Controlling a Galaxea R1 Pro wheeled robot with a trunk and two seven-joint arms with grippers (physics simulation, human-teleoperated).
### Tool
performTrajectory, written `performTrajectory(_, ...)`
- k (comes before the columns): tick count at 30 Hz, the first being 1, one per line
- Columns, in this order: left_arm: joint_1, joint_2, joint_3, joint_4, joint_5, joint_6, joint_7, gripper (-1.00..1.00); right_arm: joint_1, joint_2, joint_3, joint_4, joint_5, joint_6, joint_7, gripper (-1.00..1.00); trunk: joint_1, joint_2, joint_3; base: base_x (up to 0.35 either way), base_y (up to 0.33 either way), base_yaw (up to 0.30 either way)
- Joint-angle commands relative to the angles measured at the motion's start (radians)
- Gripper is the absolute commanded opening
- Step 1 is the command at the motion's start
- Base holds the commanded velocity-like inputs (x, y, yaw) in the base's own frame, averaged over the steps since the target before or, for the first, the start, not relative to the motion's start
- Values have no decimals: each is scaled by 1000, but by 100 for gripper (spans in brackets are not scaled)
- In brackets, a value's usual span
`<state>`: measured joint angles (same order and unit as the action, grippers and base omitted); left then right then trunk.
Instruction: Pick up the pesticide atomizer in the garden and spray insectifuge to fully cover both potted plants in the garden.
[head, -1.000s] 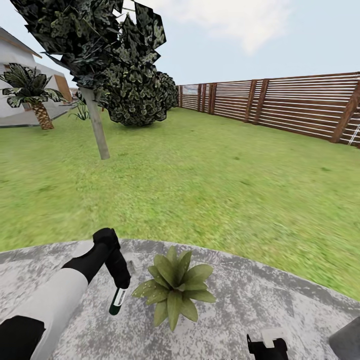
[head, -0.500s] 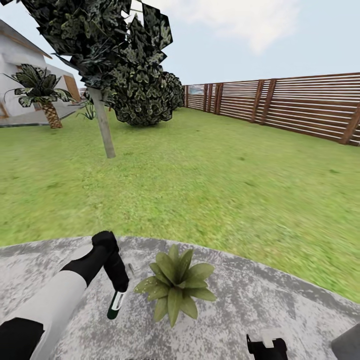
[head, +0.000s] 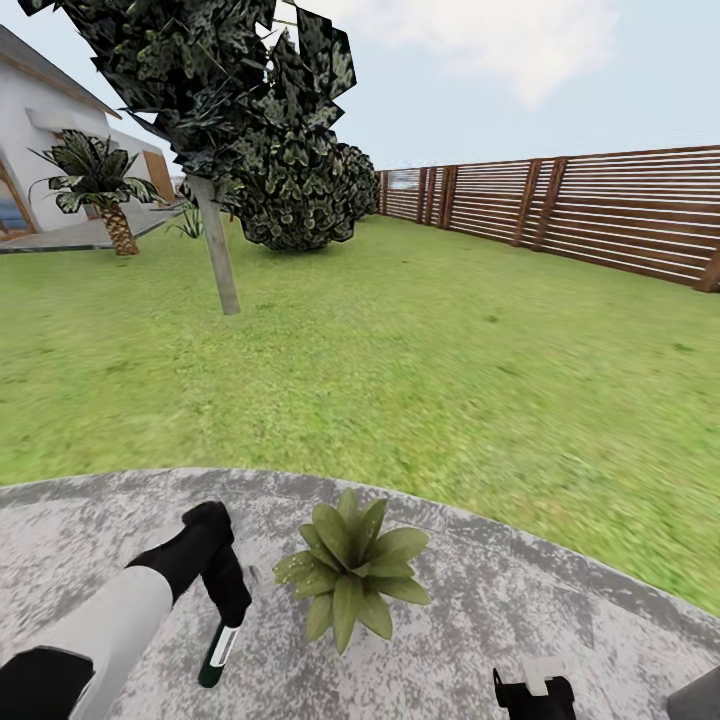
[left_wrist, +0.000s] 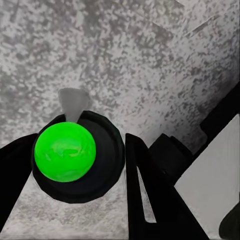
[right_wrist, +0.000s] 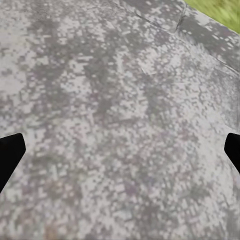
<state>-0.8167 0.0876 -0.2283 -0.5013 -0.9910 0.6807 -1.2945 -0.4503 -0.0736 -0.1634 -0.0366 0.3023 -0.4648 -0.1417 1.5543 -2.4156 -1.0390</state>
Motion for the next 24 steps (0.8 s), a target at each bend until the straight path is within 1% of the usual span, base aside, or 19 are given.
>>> performTrajectory(1, 6, 1, -4, 11, 25, 9, 32, -100, -1, 0, -7, 1, 11, -3, -4, 100, 0, 0, -1, 0, 0, 0)
performTrajectory(2, 16, 1, -4, 21, 63, 7, 82, -100, -1, 0, -7, 1, 11, -3, -4, 100, 0, 0, -1, 0, 0, 0)
performTrajectory(3, 26, 2, -3, 26, 94, 6, 120, -100, -1, 0, -7, 1, 11, -3, -4, 100, 0, 0, -1, 0, 0, 0)
performTrajectory(4, 38, 2, -3, 30, 117, 5, 147, -100, -1, 0, -7, 1, 11, -3, -5, 100, 0, 0, -1, 0, 0, 0)
performTrajectory(5, 44, 2, -3, 31, 125, 6, 157, -100, -1, 0, -7, 1, 11, -3, -5, 100, 0, 0, -1, 0, 0, 0)
performTrajectory(9, 52, 0, -3, 32, 137, 9, 165, -100, -1, 1, -7, 0, 10, -3, -7, 100, 0, 0, -1, 0, -8, 0)
performTrajectory(12, 53, 0, -3, 32, 139, 10, 165, -100, -1, 2, -7, 0, 9, -3, -7, 100, 0, 0, -1, -21, -168, 62)
performTrajectory(15, 53, 0, -3, 32, 138, 10, 167, -100, -1, 3, -7, 0, 9, -3, -7, 100, 0, 0, -1, -125, -246, 245)
performTrajectory(20, 53, 1, -2, 32, 138, 10, 167, -100, -1, 3, -7, 0, 10, -3, -7, 100, 0, 0, -1, -223, -205, 274)
performTrajectory(22, 53, 1, -2, 32, 138, 10, 167, -100, -1, 3, -7, 0, 10, -3, -7, 100, 0, 0, -1, -179, -122, 271)
performTrajectory(24, 53, 0, -1, 32, 138, 10, 168, -100, -1, 3, -7, 0, 10, -3, -7, 100, 0, 0, -1, -41, -26, 106)
